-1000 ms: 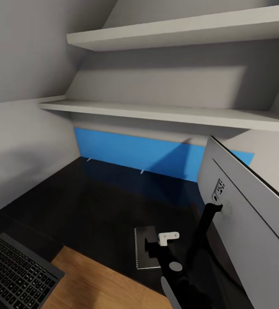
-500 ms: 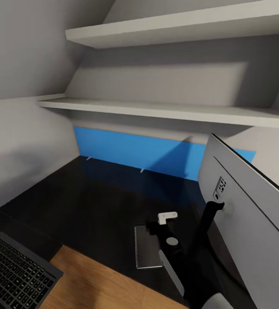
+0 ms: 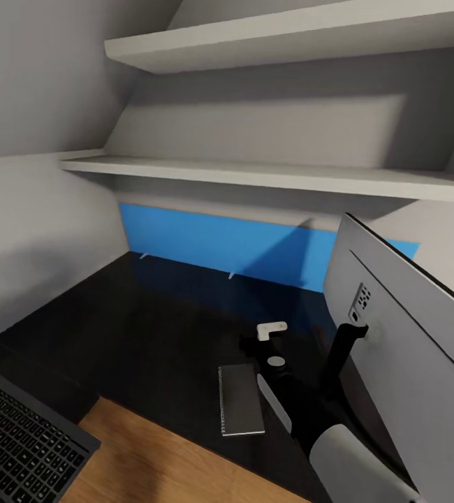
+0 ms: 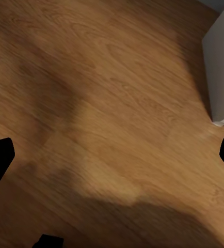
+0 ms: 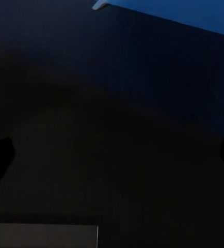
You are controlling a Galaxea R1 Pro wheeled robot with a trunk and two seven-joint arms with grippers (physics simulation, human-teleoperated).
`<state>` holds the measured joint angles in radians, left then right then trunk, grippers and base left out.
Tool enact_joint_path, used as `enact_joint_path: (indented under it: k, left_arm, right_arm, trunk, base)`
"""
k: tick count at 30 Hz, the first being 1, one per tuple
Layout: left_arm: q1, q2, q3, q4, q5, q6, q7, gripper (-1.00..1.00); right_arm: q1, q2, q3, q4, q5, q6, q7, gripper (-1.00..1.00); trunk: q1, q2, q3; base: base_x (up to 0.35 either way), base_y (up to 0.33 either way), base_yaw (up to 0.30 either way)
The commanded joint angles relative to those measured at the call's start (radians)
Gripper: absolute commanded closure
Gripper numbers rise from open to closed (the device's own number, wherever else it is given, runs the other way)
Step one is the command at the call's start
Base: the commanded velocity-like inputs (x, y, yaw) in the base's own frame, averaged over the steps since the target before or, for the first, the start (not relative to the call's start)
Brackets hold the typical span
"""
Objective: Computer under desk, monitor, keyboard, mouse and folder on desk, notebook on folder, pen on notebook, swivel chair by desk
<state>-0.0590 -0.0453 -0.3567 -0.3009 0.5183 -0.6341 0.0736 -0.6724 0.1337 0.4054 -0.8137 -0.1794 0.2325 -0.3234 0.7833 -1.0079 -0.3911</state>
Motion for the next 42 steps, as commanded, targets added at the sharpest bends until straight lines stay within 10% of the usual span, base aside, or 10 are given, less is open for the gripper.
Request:
enact_joint_path:
  k: [1, 13, 42]
  left_arm:
    - [-0.001, 0.001, -0.008, 0.000, 0.003, -0.004, 0.008, -1.00]
    - [-0.001, 0.000, -0.008, 0.000, 0.003, -0.004, 0.008, -1.00]
    - [-0.001, 0.002, -0.007, -0.001, 0.003, -0.007, 0.013, -1.00]
  right_arm:
    - [-0.013, 0.003, 0.004, 0.018, -0.013, 0.006, -0.008, -1.00]
    - [-0.134, 0.029, 0.003, 0.221, -0.097, 0.021, -0.007, -1.00]
    - [-0.160, 0.032, -0.001, 0.250, -0.202, 0.150, -0.010, -1.00]
  trunk:
    - [0.004, -0.008, -0.004]
    - [0.050, -0.092, -0.042]
    - [0.138, -0.253, -0.114]
  base:
    - [0.000, 0.000, 0.000]
    - [0.000, 0.000, 0.000]
    - [0.000, 0.000, 0.000]
